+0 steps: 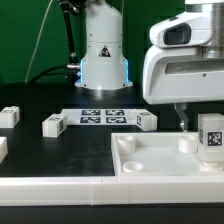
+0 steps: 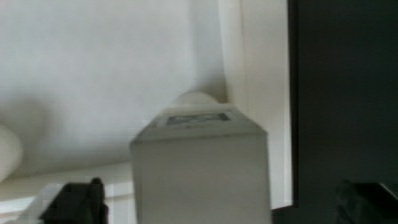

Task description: Assemble one leg

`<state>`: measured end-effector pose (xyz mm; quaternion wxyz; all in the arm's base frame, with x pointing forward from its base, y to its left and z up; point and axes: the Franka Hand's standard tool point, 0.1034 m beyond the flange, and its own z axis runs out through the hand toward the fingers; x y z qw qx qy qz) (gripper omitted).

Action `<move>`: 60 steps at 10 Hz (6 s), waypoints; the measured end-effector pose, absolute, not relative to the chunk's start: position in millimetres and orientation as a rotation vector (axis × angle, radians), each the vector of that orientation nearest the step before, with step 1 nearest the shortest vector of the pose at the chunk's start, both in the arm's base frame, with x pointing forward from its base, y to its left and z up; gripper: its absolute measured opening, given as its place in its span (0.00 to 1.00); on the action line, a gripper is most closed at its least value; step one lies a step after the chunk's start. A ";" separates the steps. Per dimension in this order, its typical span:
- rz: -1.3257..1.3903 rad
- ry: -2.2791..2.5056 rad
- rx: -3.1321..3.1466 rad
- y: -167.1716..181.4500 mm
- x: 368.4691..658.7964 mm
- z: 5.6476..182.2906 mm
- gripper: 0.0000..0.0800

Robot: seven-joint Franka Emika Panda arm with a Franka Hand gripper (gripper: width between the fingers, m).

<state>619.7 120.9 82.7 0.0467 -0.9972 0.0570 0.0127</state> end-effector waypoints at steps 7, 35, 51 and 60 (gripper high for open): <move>0.031 0.180 -3.044 119.1 616.8 77.8 0.36; -0.031 0.469 -3.015 125.3 618.7 76.6 0.81; -0.049 0.692 -2.917 112.1 622.1 72.2 0.36; 0.015 1.969 -2.286 115.9 621.0 70.7 0.36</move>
Offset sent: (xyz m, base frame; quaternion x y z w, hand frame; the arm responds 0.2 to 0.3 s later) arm 0.0000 0.0000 0.0000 0.0000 0.0000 0.0000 1.0000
